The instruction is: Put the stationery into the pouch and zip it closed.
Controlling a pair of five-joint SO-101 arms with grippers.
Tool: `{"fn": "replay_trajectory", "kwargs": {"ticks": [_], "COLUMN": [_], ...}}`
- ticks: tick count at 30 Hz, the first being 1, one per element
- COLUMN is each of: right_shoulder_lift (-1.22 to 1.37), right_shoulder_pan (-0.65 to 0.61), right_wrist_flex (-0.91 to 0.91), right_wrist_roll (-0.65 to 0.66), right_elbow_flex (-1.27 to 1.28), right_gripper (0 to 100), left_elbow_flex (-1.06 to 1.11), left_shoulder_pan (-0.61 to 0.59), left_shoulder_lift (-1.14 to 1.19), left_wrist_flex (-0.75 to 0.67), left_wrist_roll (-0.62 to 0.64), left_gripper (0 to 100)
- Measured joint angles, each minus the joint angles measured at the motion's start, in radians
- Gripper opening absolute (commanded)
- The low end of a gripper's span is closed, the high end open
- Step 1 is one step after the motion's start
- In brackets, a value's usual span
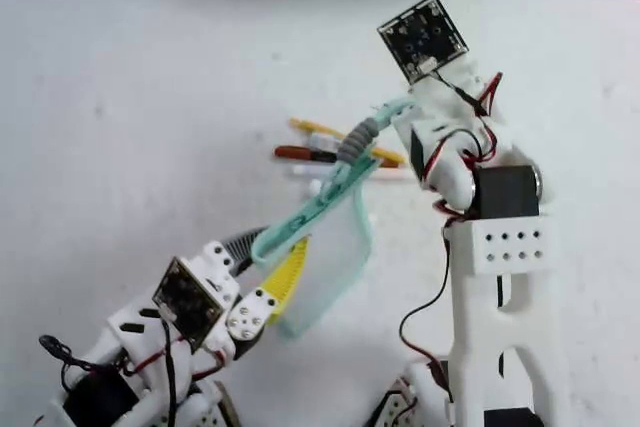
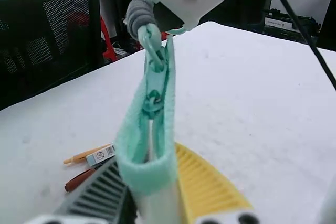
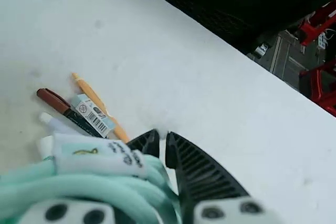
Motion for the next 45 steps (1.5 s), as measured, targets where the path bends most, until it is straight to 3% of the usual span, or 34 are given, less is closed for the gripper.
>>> {"fn": "replay_trajectory", "kwargs": {"ticks": [6, 15, 23, 26, 29, 36, 39, 45], "right_shoulder_lift": [-0.009, 0.074, 0.118, 0.078, -0.06, -0.411, -0.381, -0.224], "right_shoulder_pan": [0.071, 0.218, 0.272, 0.224, 0.094, -0.269, -0.292, -0.344], "right_wrist_flex": [0.017, 0.015, -0.012, 0.057, 0.181, 0.417, 0.468, 0.479], "right_wrist_roll": [0.0, 0.0, -0.021, -0.023, 0.057, 0.305, 0.379, 0.397], "right_elbow_flex": [-0.035, -0.038, -0.038, -0.038, -0.038, -0.051, -0.057, -0.138], "right_gripper": [1.7, 1.7, 2.4, 12.5, 24.0, 24.2, 28.6, 29.1], "left_elbow_flex": [0.0, -0.018, -0.018, -0.018, -0.018, -0.018, -0.018, -0.02], "left_shoulder_pan": [-0.005, -0.121, -0.13, -0.13, -0.13, -0.13, -0.13, -0.092], "left_shoulder_lift": [0.0, 0.0, 0.0, 0.0, 0.0, 0.0, 0.0, 0.0], "left_wrist_flex": [0.0, 0.018, 0.018, 0.018, 0.018, 0.018, 0.018, 0.032], "left_wrist_roll": [0.0, 0.0, 0.0, 0.0, 0.0, 0.0, 0.0, -0.057], "left_gripper": [2, 2, 2, 2, 2, 2, 2, 2]}}
